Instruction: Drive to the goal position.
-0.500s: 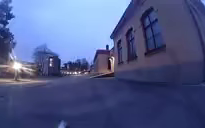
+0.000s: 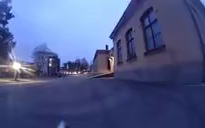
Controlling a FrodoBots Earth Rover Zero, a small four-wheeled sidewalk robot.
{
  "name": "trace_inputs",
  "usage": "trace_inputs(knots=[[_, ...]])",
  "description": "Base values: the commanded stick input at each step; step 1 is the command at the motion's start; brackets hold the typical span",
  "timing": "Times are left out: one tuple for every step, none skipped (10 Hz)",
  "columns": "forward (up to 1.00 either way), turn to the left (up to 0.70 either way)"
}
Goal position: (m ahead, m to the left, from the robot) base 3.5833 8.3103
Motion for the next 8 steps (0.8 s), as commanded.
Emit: trace_inputs(knots=[[0.0, -0.7], [0.0, -0.7], [0.0, -0.7], [0.0, -0.7], [0.0, -0.7], [0.0, -0.7], [0.0, -0.7], [0.0, -0.7]])
